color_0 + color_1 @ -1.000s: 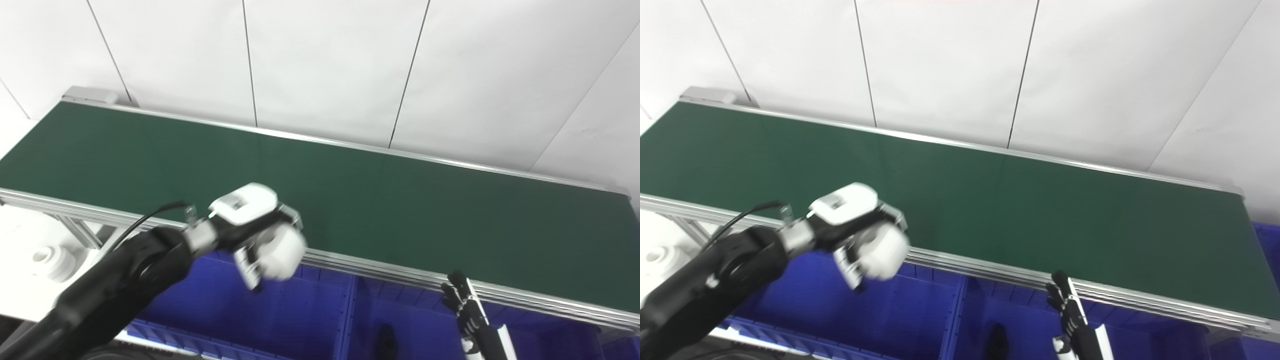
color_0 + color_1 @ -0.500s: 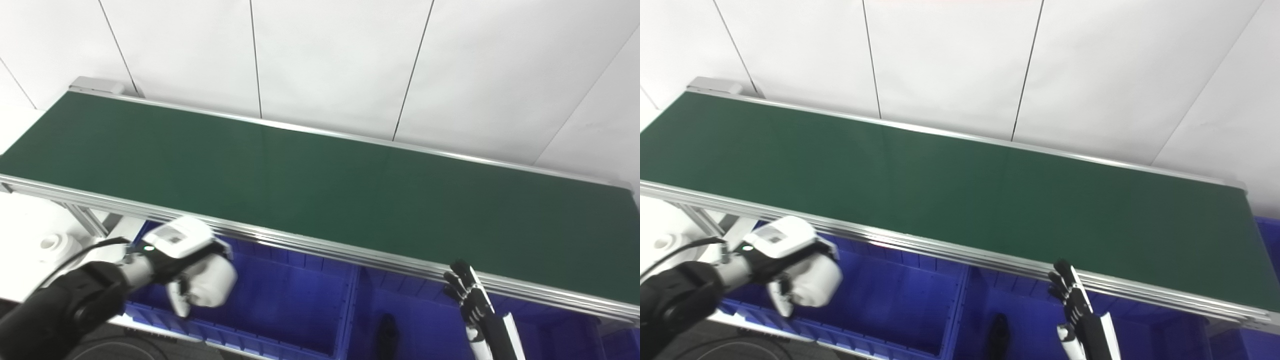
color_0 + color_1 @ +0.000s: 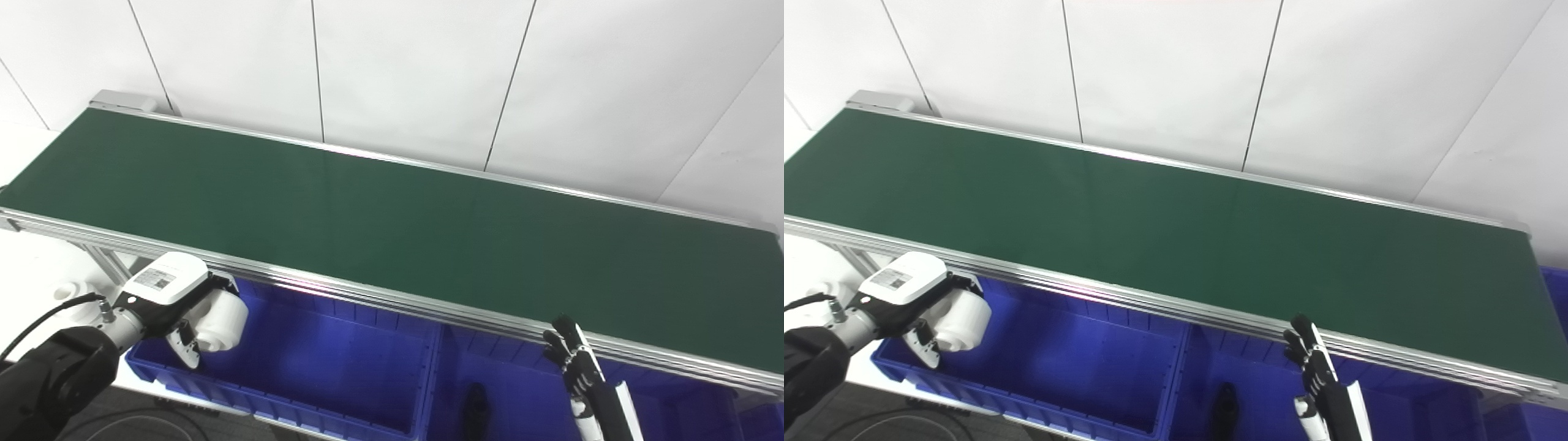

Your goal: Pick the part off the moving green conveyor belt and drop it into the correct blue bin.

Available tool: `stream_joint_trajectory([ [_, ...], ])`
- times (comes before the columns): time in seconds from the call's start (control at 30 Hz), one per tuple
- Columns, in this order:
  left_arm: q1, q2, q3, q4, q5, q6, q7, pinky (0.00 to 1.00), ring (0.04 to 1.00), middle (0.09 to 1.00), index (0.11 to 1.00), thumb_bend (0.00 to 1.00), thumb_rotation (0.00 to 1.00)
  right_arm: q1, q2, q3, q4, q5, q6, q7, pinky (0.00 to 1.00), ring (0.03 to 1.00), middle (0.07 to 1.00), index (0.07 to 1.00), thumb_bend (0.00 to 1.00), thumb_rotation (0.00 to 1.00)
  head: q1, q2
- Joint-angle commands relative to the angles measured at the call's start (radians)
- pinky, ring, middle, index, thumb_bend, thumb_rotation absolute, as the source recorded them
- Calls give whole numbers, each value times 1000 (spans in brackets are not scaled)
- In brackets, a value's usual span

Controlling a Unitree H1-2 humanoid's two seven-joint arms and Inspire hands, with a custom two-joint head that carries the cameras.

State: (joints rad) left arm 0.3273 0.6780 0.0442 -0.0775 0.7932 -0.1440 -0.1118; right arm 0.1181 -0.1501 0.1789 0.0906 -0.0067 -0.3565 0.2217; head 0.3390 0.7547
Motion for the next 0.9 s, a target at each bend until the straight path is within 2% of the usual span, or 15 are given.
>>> stream_joint_trajectory([
  [0.0, -1, 43, 11, -42, -2, 63, -63, 507, 582, 629, 588, 768, 304, -8, 2, -2, -34, 5, 1, 5, 884, 919, 959, 973, 816, 938, -2, -1],
  [0.03, 0, 45, 12, -49, -9, 78, -88, 556, 649, 689, 652, 900, 437, -9, 2, -1, -33, 6, 1, 5, 884, 918, 958, 972, 818, 939, -3, -1],
  [0.07, 1, 46, 13, -54, -16, 83, -101, 584, 696, 736, 710, 969, 520, -9, 2, -1, -34, 6, 3, 6, 884, 917, 957, 971, 817, 936, -3, -1],
  [0.23, 0, 44, 17, -78, -20, 104, -142, 634, 747, 788, 789, 1000, 603, -11, 6, 0, -34, 1, 4, 2, 885, 913, 952, 967, 819, 933, -7, -5],
  [0.47, -12, 36, 19, -117, -21, 119, -175, 651, 793, 839, 855, 1000, 636, -13, 13, 1, -28, 1, 3, 2, 890, 921, 956, 969, 824, 929, -9, -10],
  [0.53, -13, 35, 23, -129, -25, 122, -177, 636, 786, 837, 853, 1000, 592, -13, 14, 2, -28, -2, 3, 1, 891, 921, 955, 969, 829, 929, -12, -11],
  [0.7, -15, 28, 33, -149, -53, 114, -167, 638, 774, 825, 834, 1000, 588, -11, 19, 3, -26, -13, -1, -4, 880, 921, 957, 974, 828, 940, -33, -10],
  [0.77, -16, 4, 52, -166, -131, 89, -150, 623, 754, 808, 822, 1000, 569, -8, 22, 3, -32, -15, 5, -6, 878, 921, 958, 973, 828, 938, -44, -8],
  [0.8, -15, -17, 64, -187, -195, 68, -136, 635, 762, 803, 807, 987, 523, -8, 24, 4, -37, -18, 9, -7, 873, 920, 957, 973, 831, 939, -60, -6],
  [0.87, -12, -72, 89, -252, -322, 62, -124, 640, 753, 784, 791, 935, 522, -7, 26, 7, -47, -27, 16, -8, 867, 920, 959, 977, 841, 948, -88, -2],
])
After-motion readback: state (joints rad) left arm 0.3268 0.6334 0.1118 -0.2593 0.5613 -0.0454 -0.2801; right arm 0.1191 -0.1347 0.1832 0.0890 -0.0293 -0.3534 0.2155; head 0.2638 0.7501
